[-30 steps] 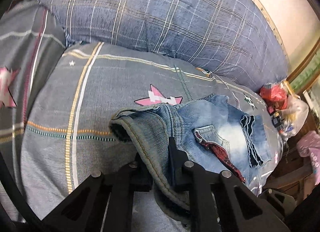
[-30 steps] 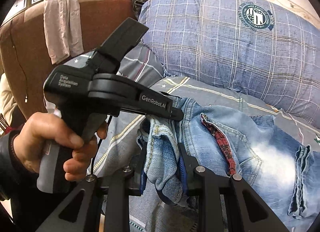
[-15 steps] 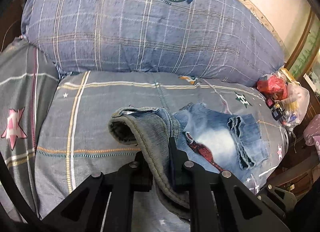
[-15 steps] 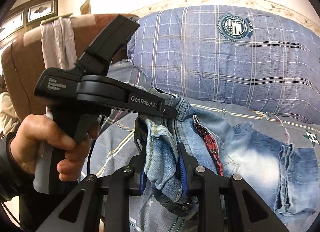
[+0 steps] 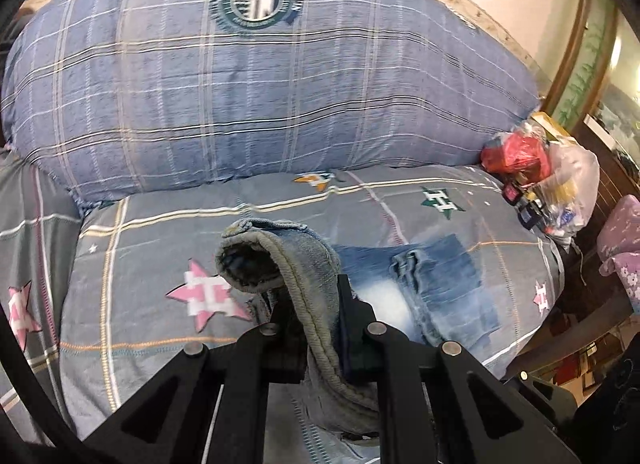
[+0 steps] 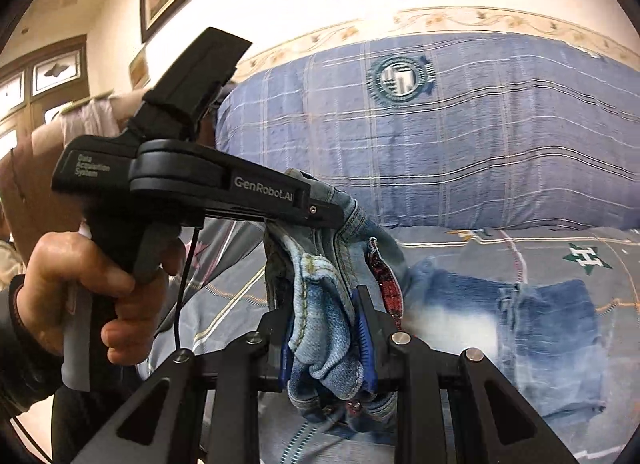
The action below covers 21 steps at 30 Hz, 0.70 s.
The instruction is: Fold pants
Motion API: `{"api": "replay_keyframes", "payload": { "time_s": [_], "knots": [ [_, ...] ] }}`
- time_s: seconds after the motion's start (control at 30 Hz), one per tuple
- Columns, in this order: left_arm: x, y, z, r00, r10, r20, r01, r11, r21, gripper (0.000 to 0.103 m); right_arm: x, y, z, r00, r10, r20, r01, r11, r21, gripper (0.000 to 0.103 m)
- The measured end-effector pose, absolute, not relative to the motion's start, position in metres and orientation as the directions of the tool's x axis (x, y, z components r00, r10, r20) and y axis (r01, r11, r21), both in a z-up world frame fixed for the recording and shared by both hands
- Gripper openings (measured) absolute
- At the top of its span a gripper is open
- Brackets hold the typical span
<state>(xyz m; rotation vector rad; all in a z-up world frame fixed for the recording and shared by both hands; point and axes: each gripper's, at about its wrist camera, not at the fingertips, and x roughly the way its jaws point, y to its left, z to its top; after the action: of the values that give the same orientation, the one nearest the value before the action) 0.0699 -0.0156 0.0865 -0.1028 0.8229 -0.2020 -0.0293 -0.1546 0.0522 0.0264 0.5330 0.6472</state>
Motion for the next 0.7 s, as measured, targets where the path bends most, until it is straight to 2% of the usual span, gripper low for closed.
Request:
{"api": "replay_keyframes", "payload": {
  "time_s": [0.3, 0.7],
  "knots": [
    [0.081, -0.06, 0.089, 0.647, -0.227, -0.728, 0.182, 0.973, -0.142, 0.012, -0.03, -0.192, 0.057, 0.701, 0.549, -0.455, -0.526, 0.829, 0.19, 0.021],
    [0.093, -0.115, 0.094, 0.621, -0.244, -0.745, 0.253, 0.962, -0.105, 0.012, -0.025, -0.238, 0.058, 0.715, 0.544, -0.438, -0.468, 0.839, 0.278, 0.019]
  ]
}}
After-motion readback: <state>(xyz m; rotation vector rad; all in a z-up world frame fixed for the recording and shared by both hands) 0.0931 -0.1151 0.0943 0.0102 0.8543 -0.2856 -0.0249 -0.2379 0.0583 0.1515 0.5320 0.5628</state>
